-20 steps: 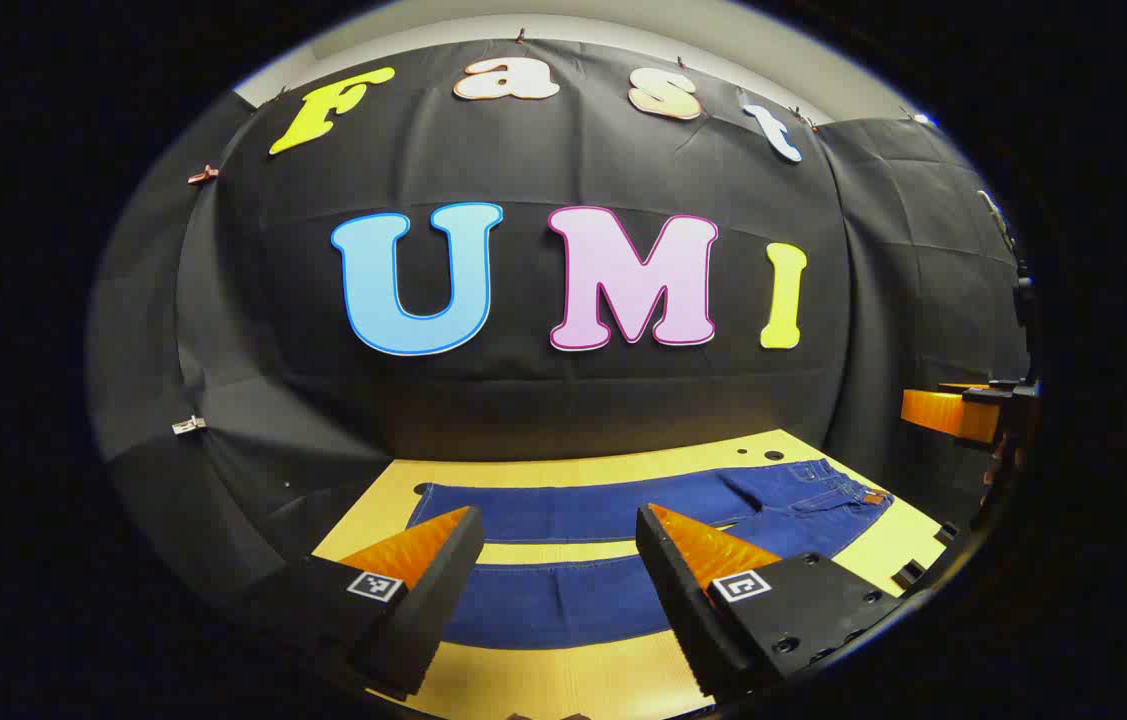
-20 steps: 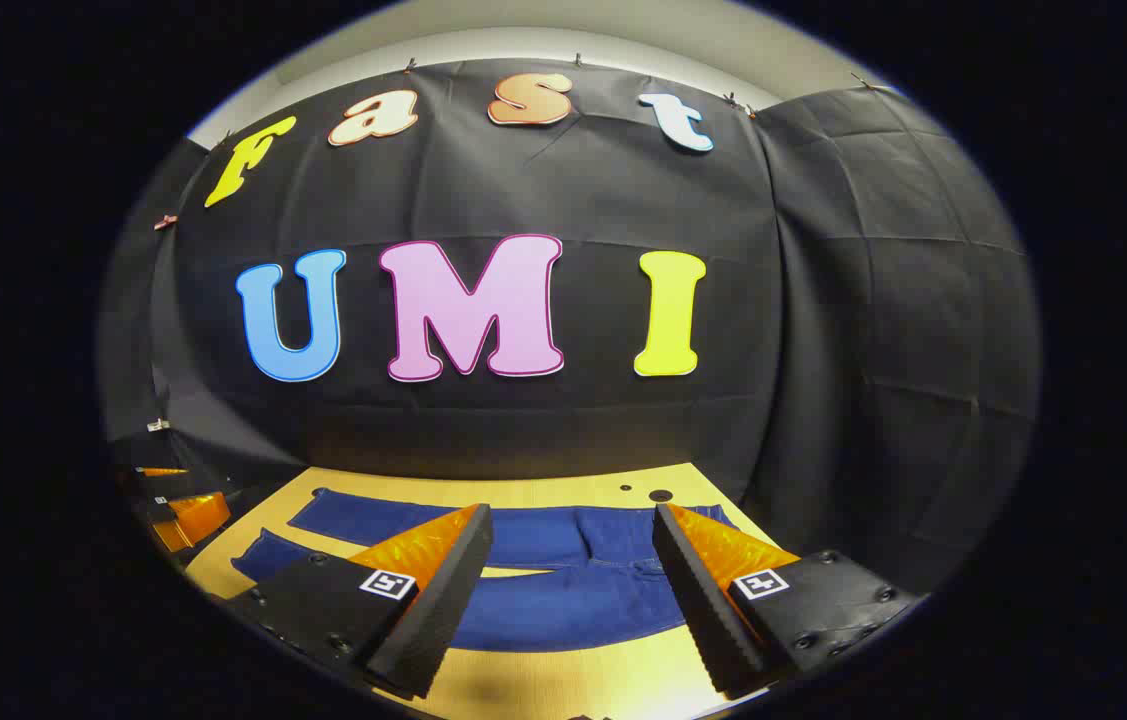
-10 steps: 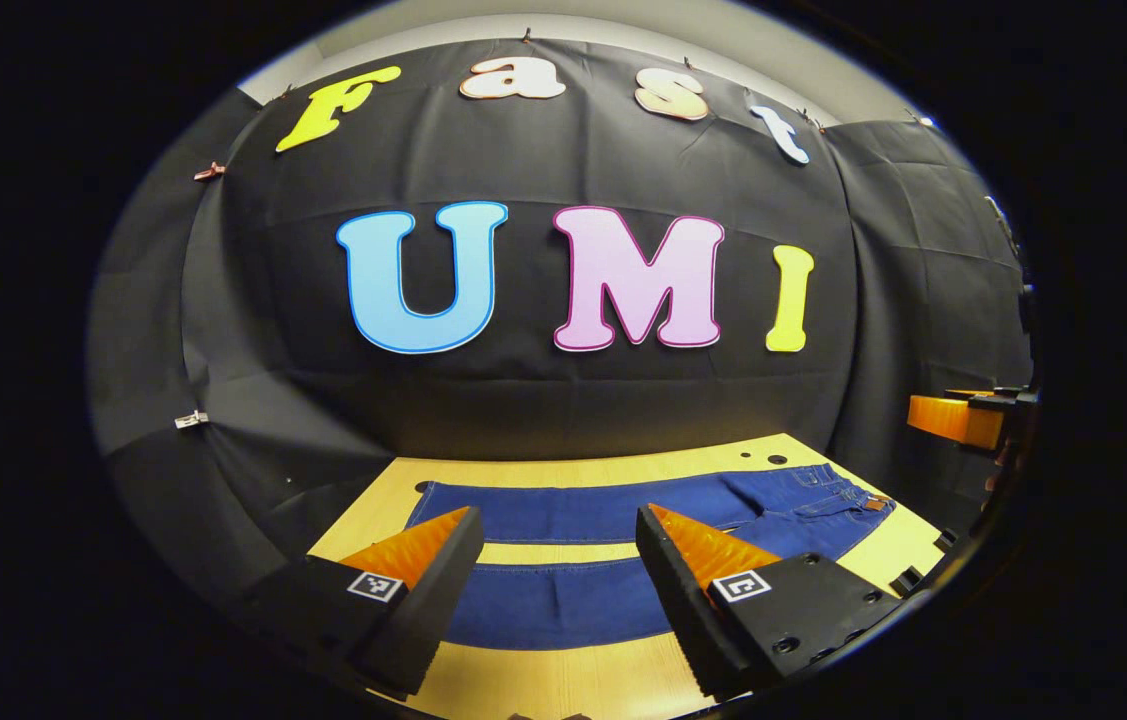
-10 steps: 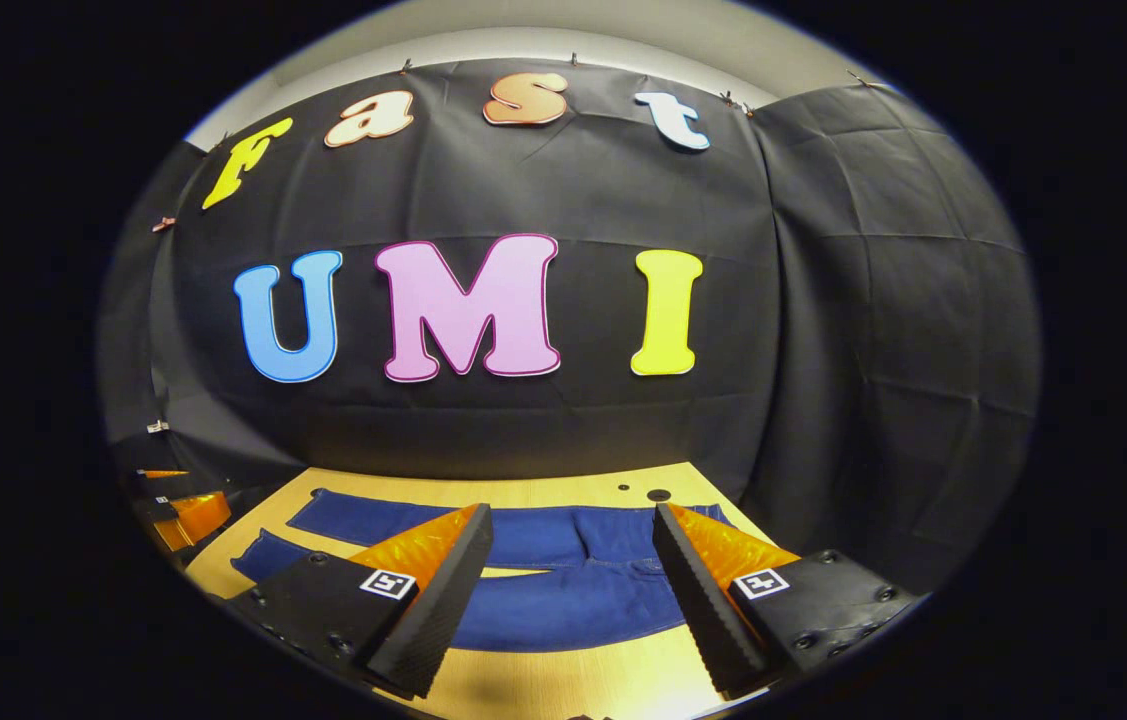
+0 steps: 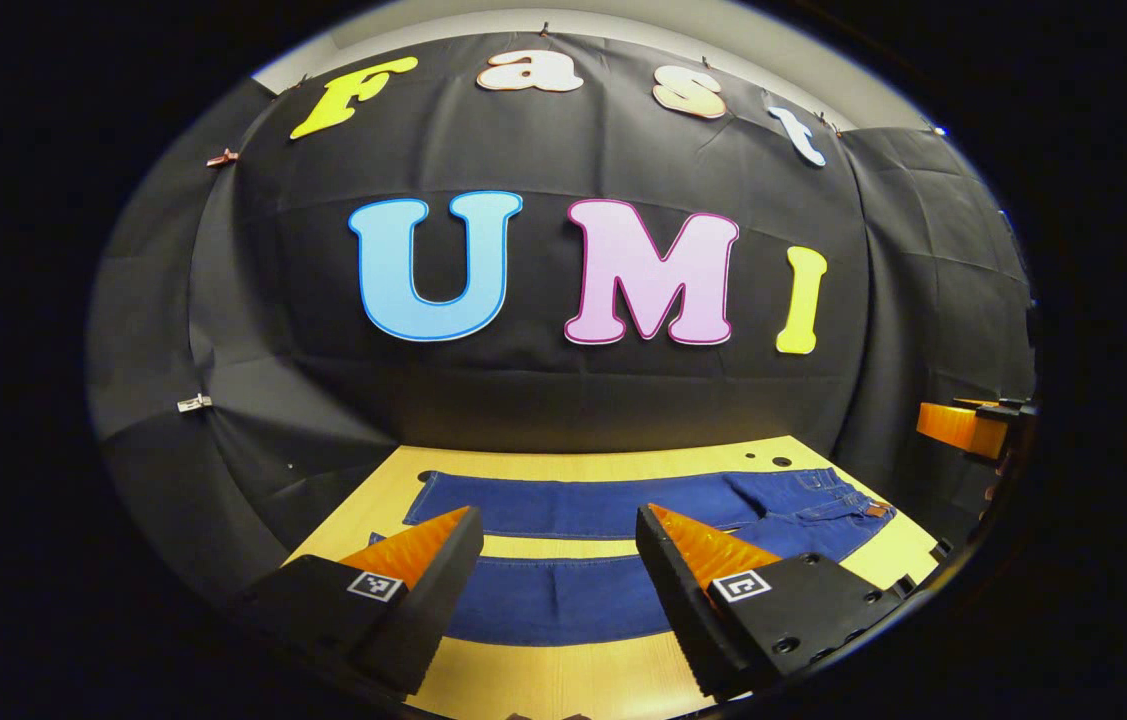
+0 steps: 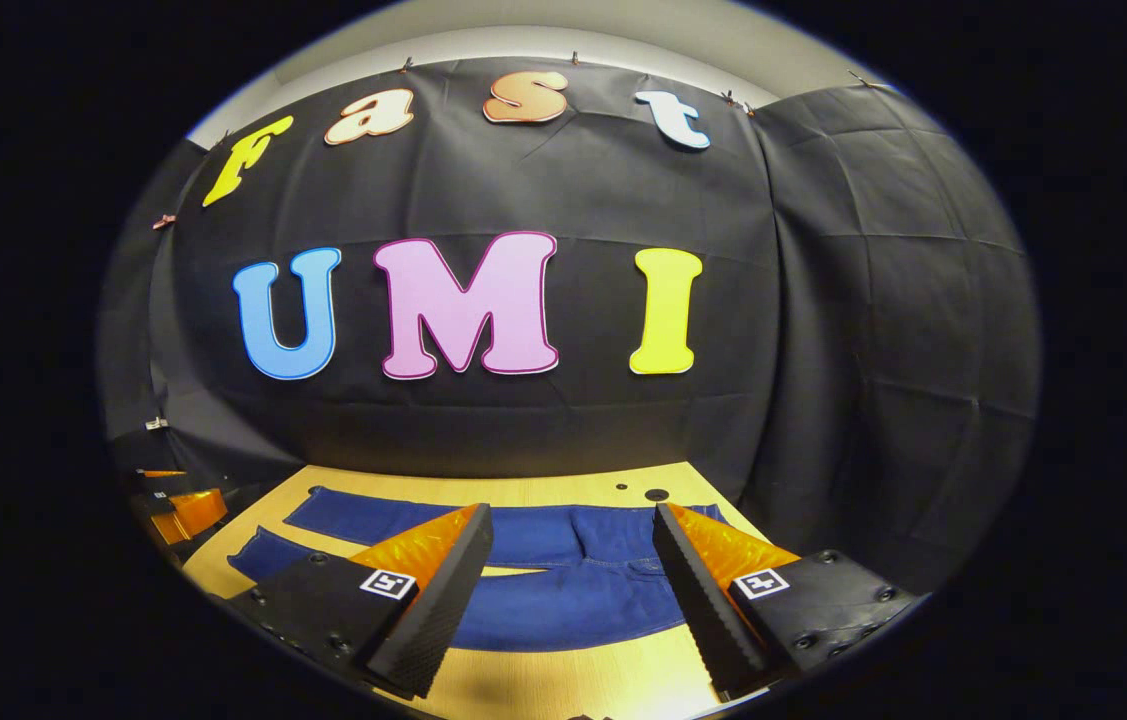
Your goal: Grasp the waist and the cuffs of the jeans and fold them to make the two legs overlap; first hold the waist and fold one-third of the jeans toward the cuffs, then hold the cuffs and fold the remaining one-third in the same direction to finish folding.
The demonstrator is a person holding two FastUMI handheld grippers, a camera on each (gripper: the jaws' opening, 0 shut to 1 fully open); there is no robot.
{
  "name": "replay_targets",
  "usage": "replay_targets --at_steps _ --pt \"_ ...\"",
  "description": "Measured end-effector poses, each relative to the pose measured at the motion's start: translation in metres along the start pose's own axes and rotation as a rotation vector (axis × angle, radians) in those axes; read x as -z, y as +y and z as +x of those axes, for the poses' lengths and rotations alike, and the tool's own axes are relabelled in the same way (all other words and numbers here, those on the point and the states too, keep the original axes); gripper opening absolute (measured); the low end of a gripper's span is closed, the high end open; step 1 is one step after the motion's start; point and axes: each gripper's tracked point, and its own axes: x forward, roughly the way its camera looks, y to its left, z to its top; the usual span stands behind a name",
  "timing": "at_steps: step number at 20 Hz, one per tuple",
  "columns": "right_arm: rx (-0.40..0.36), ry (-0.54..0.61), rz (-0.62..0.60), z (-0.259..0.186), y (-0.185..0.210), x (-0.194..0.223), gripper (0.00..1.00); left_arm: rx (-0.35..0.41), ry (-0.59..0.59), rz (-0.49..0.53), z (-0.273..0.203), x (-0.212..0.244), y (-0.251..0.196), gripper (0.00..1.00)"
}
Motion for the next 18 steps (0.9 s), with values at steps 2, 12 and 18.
replay_targets --at_steps 2,12,18 --pt "0.001 0.000 0.001 0.001 0.000 0.000 0.99 -0.011 -0.011 0.048 0.002 -0.001 0.009 0.96" --pt "-0.009 0.015 -0.069 0.013 -0.005 0.008 0.99 0.072 0.172 0.653 0.023 0.089 0.124 0.98" --pt "0.011 0.052 -0.151 0.020 -0.020 0.025 0.96 0.209 0.454 1.039 0.047 0.195 0.227 0.98"
